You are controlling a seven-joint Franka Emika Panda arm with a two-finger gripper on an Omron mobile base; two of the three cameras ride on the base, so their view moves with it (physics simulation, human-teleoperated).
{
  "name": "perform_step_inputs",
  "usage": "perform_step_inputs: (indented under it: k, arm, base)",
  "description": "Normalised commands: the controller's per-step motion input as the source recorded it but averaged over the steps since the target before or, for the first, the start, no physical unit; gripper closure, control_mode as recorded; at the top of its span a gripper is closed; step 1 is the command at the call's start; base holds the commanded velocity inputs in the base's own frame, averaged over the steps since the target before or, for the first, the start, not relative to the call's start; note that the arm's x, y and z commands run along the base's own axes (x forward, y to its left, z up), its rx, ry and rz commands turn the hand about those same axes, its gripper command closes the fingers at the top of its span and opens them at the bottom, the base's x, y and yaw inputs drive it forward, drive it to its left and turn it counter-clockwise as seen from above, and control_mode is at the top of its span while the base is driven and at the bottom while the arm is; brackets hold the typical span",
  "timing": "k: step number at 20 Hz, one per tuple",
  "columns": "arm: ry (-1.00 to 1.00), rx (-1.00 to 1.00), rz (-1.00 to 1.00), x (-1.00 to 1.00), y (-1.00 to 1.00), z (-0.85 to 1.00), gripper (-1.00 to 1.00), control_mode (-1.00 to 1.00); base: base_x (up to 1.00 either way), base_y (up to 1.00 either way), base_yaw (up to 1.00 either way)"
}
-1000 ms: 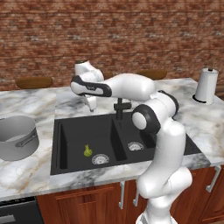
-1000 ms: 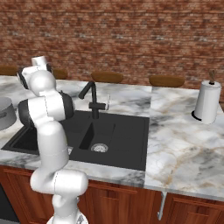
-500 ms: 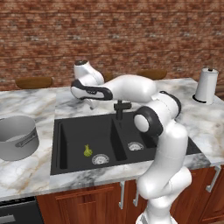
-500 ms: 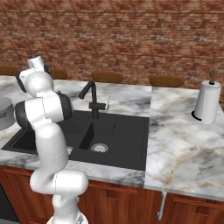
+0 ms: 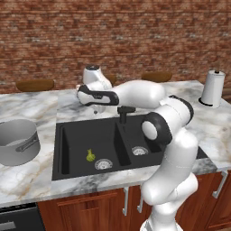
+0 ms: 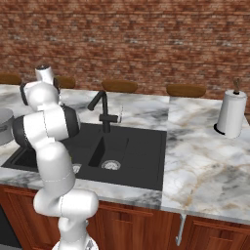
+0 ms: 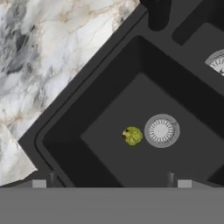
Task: Dump the broccoli from the pot into the sink. Then turn on the water and wash the broccoli. Then turn off the water and put the broccoli back in the pot.
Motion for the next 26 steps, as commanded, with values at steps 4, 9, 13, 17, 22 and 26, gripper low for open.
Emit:
perform_step_inputs:
  k: [4, 9, 13, 17, 22, 26]
  arm:
    - [0.00, 0.03, 0.23, 0.00, 0.00, 0.00, -1.00, -1.00]
    - [0.00, 0.01, 0.20, 0.00, 0.00, 0.00, -1.00, -1.00]
    - [0.00, 0.00, 0.19, 0.00, 0.00, 0.00, -1.00, -1.00]
    - [0.00, 0.00, 0.25, 0.00, 0.00, 0.00, -1.00, -1.00]
    - [0.00, 0.00, 0.31, 0.04, 0.00, -0.04, -1.00, -1.00]
    - [-0.03, -0.04, 0.31, 0.01, 0.00, -0.07, -1.00, -1.00]
  base:
    - [0.00, 0.00, 0.00]
    - [0.00, 0.00, 0.00]
    - [0.00, 0.00, 0.00]
    - [0.00, 0.00, 0.00]
    - [0.00, 0.00, 0.00]
    - [0.00, 0.00, 0.00]
